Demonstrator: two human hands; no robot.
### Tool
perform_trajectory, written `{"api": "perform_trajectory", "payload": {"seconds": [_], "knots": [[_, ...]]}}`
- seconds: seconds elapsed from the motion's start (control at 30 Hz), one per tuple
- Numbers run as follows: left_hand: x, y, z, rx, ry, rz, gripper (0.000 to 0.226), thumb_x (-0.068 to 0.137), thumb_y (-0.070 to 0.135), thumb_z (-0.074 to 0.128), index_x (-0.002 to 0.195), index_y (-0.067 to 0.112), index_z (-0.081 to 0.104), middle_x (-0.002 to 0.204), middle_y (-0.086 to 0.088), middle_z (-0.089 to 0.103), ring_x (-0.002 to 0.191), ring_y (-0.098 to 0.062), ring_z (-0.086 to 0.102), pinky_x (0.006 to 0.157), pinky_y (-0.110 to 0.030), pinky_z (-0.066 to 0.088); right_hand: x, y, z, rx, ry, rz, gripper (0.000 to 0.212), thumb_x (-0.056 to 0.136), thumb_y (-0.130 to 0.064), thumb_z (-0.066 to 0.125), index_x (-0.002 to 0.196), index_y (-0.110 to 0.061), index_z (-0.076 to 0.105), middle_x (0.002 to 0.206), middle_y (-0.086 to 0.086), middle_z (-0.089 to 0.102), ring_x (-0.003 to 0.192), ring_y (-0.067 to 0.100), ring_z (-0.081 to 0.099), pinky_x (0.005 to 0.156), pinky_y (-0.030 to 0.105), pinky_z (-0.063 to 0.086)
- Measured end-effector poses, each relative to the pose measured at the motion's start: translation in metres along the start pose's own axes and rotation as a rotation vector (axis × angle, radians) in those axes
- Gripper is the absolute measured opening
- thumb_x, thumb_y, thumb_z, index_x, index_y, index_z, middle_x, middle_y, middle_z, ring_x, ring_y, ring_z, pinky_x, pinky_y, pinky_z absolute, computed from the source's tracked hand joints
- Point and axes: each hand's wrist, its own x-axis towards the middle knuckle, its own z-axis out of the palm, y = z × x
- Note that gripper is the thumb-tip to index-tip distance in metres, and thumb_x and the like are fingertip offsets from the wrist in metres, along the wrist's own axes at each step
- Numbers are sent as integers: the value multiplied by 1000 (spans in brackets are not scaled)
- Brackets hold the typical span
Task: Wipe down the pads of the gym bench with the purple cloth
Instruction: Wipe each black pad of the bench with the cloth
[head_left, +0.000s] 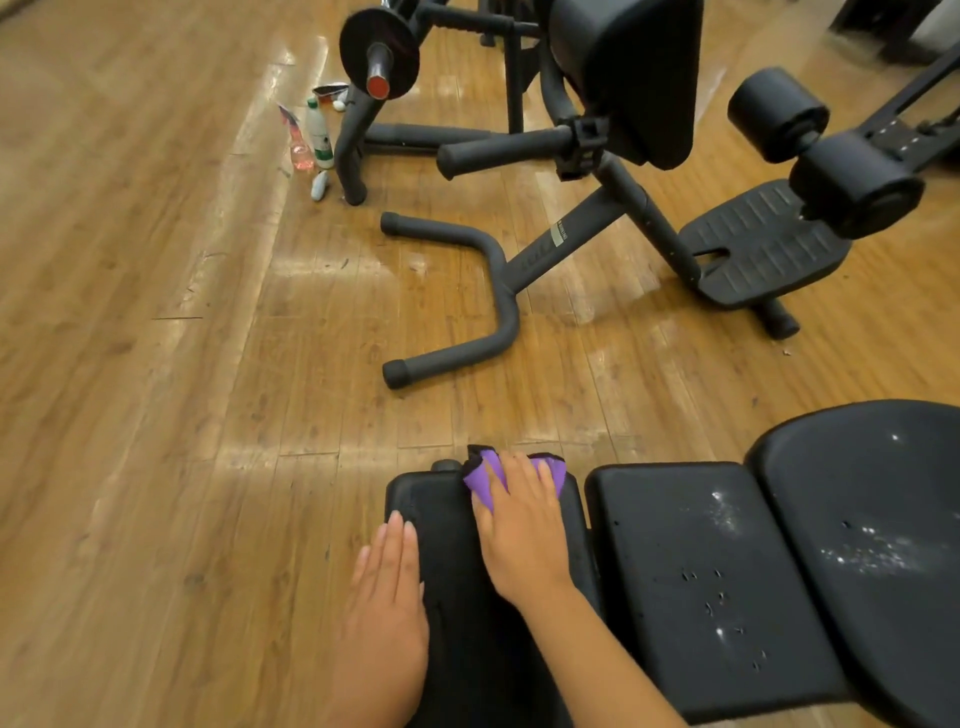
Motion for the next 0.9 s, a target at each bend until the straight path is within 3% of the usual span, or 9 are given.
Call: {"api": "perform_trajectory", "payload": {"seconds": [0.1, 0.23, 0.3, 0.4, 0.53, 0.63, 0.73, 0.83, 0.9], "knots": [[-1, 2, -1, -19, -3, 5, 49, 97, 19, 12, 139, -1, 30, 143, -17, 38, 144, -13, -4, 114, -32, 8, -44, -9, 8, 8, -74, -26, 55, 90, -40, 31, 142, -24, 34, 148, 6, 37, 138, 24, 29, 108, 41, 17], [1, -1, -1, -38, 23, 33, 53, 98, 22, 11, 149, 8, 8, 157, -7, 11, 144, -11, -4, 115, -30, 5, -75, -8, 9, 41, -139, -44, 55, 90, -49, 29, 141, -29, 32, 144, -1, 43, 134, 16, 35, 103, 36, 22], [1, -2, 0, -46, 9, 30, 53, 99, 27, 4, 149, 9, 9, 153, -13, 25, 144, -11, -3, 114, -30, 6, -61, -3, 3, 67, -124, 49, 52, 96, -50, 14, 141, -29, 29, 143, -3, 43, 133, 14, 37, 105, 34, 19], [2, -1, -1, -43, -2, 9, 54, 99, 27, 3, 146, 4, 18, 149, -13, 31, 144, -11, -2, 114, -31, 8, -29, 3, -4, 172, -29, 86, 63, 91, -58, 0, 145, -28, 12, 154, -7, 18, 141, 6, 8, 115, 28, -1], [2, 1, -2, -46, -11, 14, 54, 99, 27, 1, 149, 8, 10, 142, -13, 39, 144, -10, -2, 112, -31, 9, 8, 13, -14, 277, -16, 198, 52, 99, -42, 28, 146, -19, 25, 155, -2, 20, 143, 11, 7, 117, 28, 0], [1, 2, -4, -21, -29, 5, 55, 98, 27, 1, 141, 1, 25, 141, -16, 41, 144, -10, -4, 112, -31, 10, 22, 14, -20, 357, -67, 281, 48, 98, -35, 39, 142, -18, 35, 153, 3, 26, 143, 19, 12, 116, 30, 6], [1, 3, -5, -16, -28, 10, 56, 99, 27, 2, 137, 0, 32, 140, -17, 43, 144, -10, -4, 112, -32, 10, 12, 18, -19, 385, -49, 262, 50, 97, -31, 43, 144, -17, 31, 153, 1, 24, 143, 17, 11, 117, 30, 8], [0, 3, -5, -26, -29, 4, 56, 99, 28, 3, 136, -1, 34, 141, -18, 42, 144, -9, -2, 112, -31, 11, -21, 23, -11, 413, -15, 196, 55, 97, -26, 45, 146, -20, 21, 152, -10, 13, 144, 11, 6, 115, 22, -2], [0, 4, -7, -28, -36, 4, 56, 99, 29, 3, 136, -1, 34, 141, -17, 39, 144, -12, 2, 112, -32, 11, -54, 27, -3, 285, -9, 123, 70, 87, -21, 61, 145, -19, 23, 146, -13, 21, 142, 16, 14, 113, 18, 0]]}}
